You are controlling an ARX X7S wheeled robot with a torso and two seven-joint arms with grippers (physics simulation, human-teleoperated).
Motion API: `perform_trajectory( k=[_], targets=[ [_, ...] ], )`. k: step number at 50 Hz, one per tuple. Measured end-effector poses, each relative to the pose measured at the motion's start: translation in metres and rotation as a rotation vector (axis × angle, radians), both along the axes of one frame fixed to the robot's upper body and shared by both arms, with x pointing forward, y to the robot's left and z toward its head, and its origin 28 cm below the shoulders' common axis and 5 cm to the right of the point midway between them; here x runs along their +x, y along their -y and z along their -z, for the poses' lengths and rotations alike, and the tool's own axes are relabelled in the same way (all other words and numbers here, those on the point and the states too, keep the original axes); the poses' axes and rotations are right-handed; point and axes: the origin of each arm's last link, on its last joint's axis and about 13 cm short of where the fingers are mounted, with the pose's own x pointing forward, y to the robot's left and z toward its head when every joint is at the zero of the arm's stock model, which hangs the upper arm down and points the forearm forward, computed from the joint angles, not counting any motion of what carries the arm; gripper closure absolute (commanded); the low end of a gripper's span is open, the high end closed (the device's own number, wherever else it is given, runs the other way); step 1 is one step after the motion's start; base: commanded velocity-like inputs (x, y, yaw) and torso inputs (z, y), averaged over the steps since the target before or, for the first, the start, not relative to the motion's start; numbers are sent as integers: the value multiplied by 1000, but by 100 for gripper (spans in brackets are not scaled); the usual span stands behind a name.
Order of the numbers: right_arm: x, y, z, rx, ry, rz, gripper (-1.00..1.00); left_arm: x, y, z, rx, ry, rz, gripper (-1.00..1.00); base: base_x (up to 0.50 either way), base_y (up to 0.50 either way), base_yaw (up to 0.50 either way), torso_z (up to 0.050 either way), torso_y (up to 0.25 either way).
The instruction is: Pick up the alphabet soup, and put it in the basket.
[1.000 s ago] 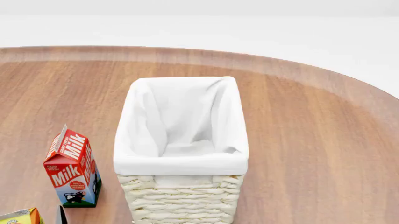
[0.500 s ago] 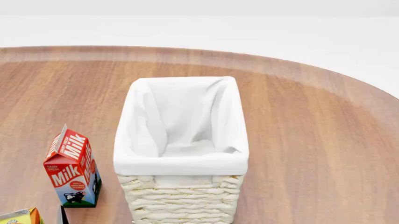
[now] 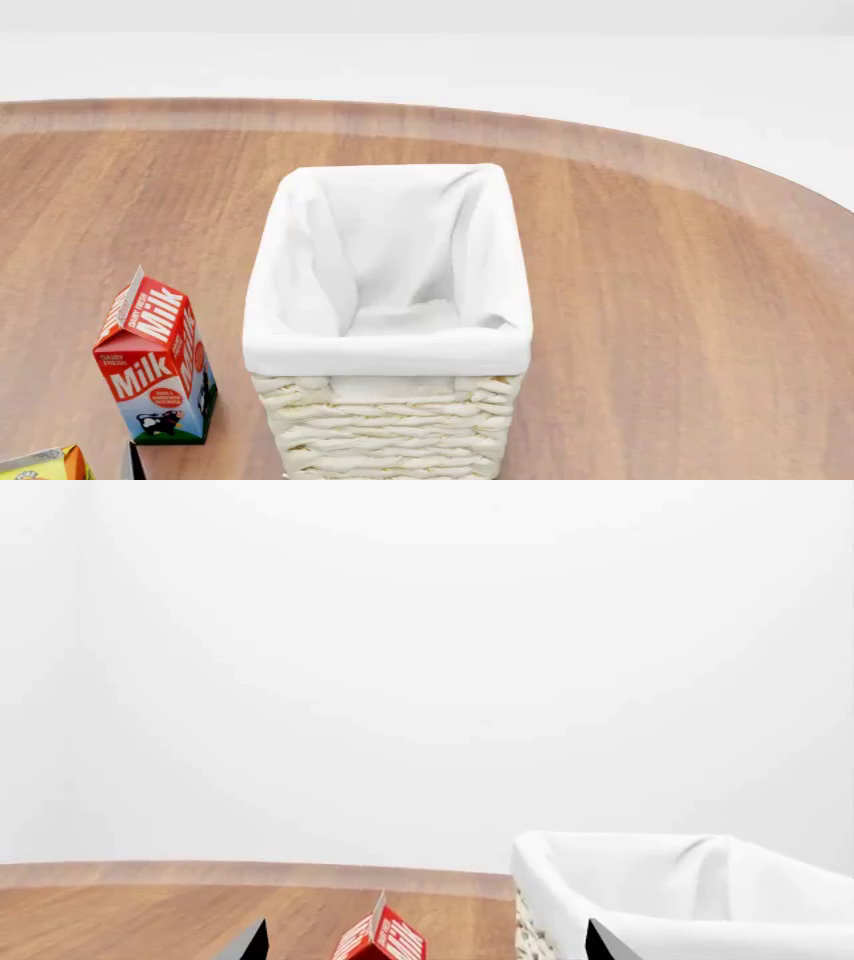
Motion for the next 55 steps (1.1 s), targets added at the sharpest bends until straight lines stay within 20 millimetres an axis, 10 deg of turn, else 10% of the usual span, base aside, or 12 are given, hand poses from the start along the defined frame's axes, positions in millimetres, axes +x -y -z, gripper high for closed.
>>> perform_trajectory(
  k=[55],
  targets=[
    [13, -6, 15, -85, -50, 2, -100, -1, 0, 0, -1, 2, 2, -100, 0, 0, 0, 0, 0]
  ],
)
